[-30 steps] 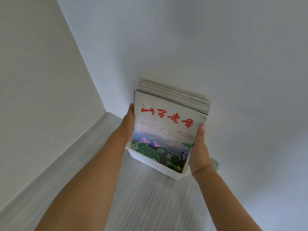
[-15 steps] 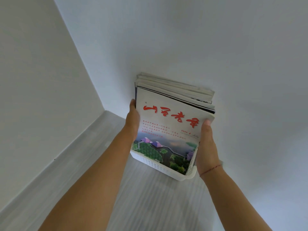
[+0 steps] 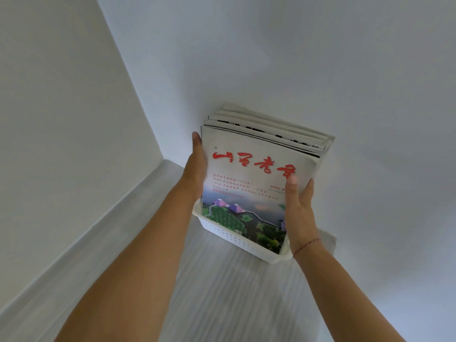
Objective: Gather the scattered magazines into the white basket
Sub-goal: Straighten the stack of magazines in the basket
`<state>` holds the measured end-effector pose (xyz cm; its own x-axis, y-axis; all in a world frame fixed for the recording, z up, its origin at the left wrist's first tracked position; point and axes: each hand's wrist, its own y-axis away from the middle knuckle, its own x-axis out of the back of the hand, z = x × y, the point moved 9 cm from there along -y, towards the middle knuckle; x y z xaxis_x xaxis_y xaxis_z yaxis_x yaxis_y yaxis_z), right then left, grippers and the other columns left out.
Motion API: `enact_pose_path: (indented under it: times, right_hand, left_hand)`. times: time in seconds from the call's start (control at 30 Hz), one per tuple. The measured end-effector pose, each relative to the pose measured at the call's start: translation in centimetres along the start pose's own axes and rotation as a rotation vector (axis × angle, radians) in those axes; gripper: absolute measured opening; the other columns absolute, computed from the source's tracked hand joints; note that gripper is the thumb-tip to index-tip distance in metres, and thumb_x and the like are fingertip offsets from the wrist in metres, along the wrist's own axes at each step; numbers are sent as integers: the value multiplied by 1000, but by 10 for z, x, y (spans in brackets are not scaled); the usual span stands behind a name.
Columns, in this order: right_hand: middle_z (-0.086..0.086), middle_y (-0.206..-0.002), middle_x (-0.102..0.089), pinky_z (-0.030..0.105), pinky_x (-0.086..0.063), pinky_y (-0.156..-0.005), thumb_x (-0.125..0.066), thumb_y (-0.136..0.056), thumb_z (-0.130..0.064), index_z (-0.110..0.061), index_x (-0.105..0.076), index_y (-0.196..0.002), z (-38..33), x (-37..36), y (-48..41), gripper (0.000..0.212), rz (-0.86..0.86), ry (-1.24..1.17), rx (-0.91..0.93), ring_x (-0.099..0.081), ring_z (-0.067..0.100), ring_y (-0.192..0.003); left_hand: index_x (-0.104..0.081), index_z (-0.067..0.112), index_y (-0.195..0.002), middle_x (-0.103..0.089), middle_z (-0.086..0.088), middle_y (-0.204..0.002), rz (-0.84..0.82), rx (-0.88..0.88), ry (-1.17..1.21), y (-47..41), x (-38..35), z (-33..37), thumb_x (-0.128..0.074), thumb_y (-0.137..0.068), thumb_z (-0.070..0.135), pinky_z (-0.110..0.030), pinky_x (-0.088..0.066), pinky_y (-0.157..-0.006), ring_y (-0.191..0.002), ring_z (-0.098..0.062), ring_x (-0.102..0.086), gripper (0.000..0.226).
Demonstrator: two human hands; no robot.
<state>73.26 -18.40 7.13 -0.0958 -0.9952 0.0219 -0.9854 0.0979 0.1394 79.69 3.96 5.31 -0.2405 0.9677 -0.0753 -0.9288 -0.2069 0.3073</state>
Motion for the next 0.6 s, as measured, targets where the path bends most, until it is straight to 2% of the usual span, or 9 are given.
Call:
enact_pose_path:
  times: [0.07, 0.17, 0.23, 0.27, 0.33, 0.37, 0.43, 0.53, 0.6]
  right_hand:
    - [0, -140, -41, 46, -45, -97, -27, -70, -74, -35, -16, -143, 11, 4, 3, 84, 23, -2, -40, -45, 24, -116]
    - [1, -138, -44, 50, -40, -105, -25, -70, -73, -32, -25, -141, 23, 6, 9, 82, 11, -72, -124, -43, 29, -126]
    - [1, -133, -49, 49, -42, -103, -25, -70, -71, -31, -32, -137, 20, 7, 10, 78, 6, -100, -137, -46, 28, -122]
    - [0, -129, -52, 46, -48, -98, -25, -72, -70, -31, -36, -134, 15, 9, 10, 75, 18, -99, -116, -50, 25, -117]
    - [-8, -113, -56, 26, -54, -76, -26, -82, -67, -30, -40, -127, -4, 20, 8, 60, 93, -70, -14, -55, 11, -103]
    - [-12, -105, -57, 16, -51, -66, -28, -87, -63, -29, -42, -123, -16, 28, 5, 51, 148, -61, 40, -57, 2, -95]
    - [-14, -94, -57, 8, -47, -53, -34, -90, -57, -24, -46, -117, -36, 38, -3, 44, 234, -106, 84, -61, -6, -77]
    - [-1, -96, -54, 14, -44, -49, -43, -87, -58, -17, -47, -109, -53, 39, -17, 47, 315, -182, 7, -57, 5, -69]
    - [3, -107, -46, 22, -48, -59, -49, -84, -59, -15, -46, -113, -57, 39, -19, 53, 391, -137, -47, -55, 12, -80]
  left_hand:
    - [-65, 36, -90, -72, -2, -92, 42, 23, -69, 0, -4, -2, -8, -86, 71, -29, -53, -63, -84, -22, -67, 67]
    - [-63, 35, -86, -70, 0, -84, 85, 23, -91, 3, -7, -2, -8, -87, 70, -28, -53, -61, -80, -22, -66, 65]
    - [-62, 36, -87, -70, -2, -91, 87, 40, -60, 8, -6, -2, -8, -87, 70, -32, -54, -66, -84, -23, -65, 64]
    - [-62, 36, -89, -70, -4, -98, 99, 34, -40, 11, -4, -1, -8, -86, 71, -36, -54, -73, -88, -25, -65, 64]
    - [-64, 35, -94, -70, -8, -105, 143, -15, 2, 14, -1, 9, -10, -85, 73, -42, -53, -86, -96, -28, -65, 67]
    - [-65, 32, -97, -70, -9, -105, 162, -42, 6, 15, -2, 19, -13, -84, 74, -43, -53, -87, -97, -28, -65, 69]
    - [-63, 31, -98, -70, -4, -97, 192, -74, -38, 16, -6, 42, -22, -81, 77, -36, -55, -78, -91, -23, -65, 63]
    - [-56, 27, -77, -67, -1, -79, 243, -89, -98, 13, -8, 66, -46, -80, 71, -32, -53, -69, -75, -18, -64, 45]
    - [-56, 23, -74, -67, -2, -76, 262, -90, -135, 12, -5, 69, -56, -81, 60, -32, -53, -68, -71, -20, -63, 38]
